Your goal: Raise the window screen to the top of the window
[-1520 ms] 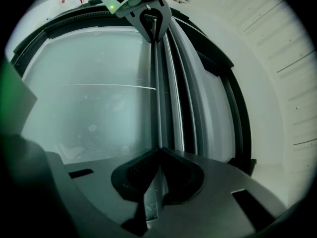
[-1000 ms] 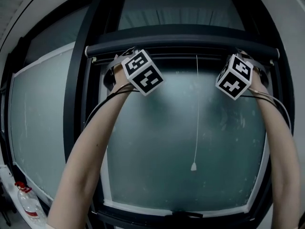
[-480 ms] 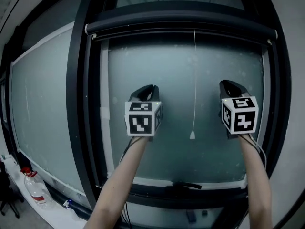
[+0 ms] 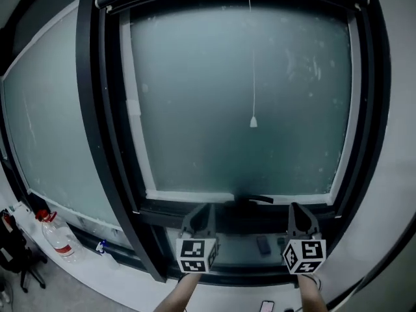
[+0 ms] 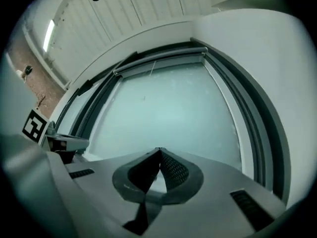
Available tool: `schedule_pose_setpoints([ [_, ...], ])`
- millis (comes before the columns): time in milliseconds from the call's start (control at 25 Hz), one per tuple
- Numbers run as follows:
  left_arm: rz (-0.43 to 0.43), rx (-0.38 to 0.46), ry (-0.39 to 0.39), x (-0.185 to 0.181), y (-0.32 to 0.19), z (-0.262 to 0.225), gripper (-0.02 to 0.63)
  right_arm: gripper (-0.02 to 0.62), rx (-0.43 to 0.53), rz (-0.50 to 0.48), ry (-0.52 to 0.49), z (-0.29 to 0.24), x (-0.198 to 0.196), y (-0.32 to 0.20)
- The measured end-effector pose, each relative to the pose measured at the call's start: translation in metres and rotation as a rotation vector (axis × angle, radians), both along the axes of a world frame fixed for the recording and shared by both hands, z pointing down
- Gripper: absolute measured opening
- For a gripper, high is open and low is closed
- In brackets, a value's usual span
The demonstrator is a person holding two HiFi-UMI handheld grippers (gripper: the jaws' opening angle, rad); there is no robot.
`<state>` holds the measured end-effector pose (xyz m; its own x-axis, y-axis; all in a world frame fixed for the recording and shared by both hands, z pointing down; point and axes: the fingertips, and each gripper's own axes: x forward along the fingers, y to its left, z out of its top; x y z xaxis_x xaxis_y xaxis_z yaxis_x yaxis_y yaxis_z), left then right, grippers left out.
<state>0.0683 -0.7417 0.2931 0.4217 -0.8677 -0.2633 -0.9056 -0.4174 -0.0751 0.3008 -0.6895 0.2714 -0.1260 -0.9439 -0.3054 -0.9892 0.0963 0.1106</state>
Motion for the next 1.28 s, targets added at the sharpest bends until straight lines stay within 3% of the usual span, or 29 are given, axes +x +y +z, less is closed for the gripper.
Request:
schedule_pose_setpoints([
  [200, 0.032, -0.199, 0.074, -0.007, 0.03, 0.126, 0.015, 0.008, -0.164, -0.031, -0.116, 0.114, -0.019, 0.02],
  [360, 0.026, -0.256, 0.051, -0.006, 0.065, 0.176, 0.015, 0.008, -0.278, -0.059, -0.206, 0.167, -0.035, 0.035],
  [440, 0.014, -0.276, 0.045, -0.007, 0.075, 0.188, 0.015, 0.008, -0.323, -0.082, -0.198, 0.178, -0.048, 0.042],
  [560, 0.004, -0.286, 0.061, -0.004, 0.082, 0.191, 0.006, 0.008, -0.331, -0.113, -0.094, 0.179, -0.059, 0.052],
  [680, -0.017, -0.268, 0.048, -0.001, 0.096, 0.184, 0.005, 0.008, -0.3, -0.125, 0.078, 0.184, -0.069, 0.068],
  [760, -0.027, -0.251, 0.035, 0.004, 0.108, 0.179, 0.005, 0.008, -0.275, -0.143, 0.129, 0.183, -0.076, 0.081],
  [1080, 0.023, -0.191, -0.026, -0.003, 0.163, 0.153, 0.005, 0.008, -0.271, -0.149, 0.052, 0.177, -0.109, 0.124],
  [1280, 0.058, -0.191, -0.002, -0.026, 0.202, 0.141, 0.004, 0.008, -0.233, -0.093, -0.02, 0.162, -0.141, 0.154],
])
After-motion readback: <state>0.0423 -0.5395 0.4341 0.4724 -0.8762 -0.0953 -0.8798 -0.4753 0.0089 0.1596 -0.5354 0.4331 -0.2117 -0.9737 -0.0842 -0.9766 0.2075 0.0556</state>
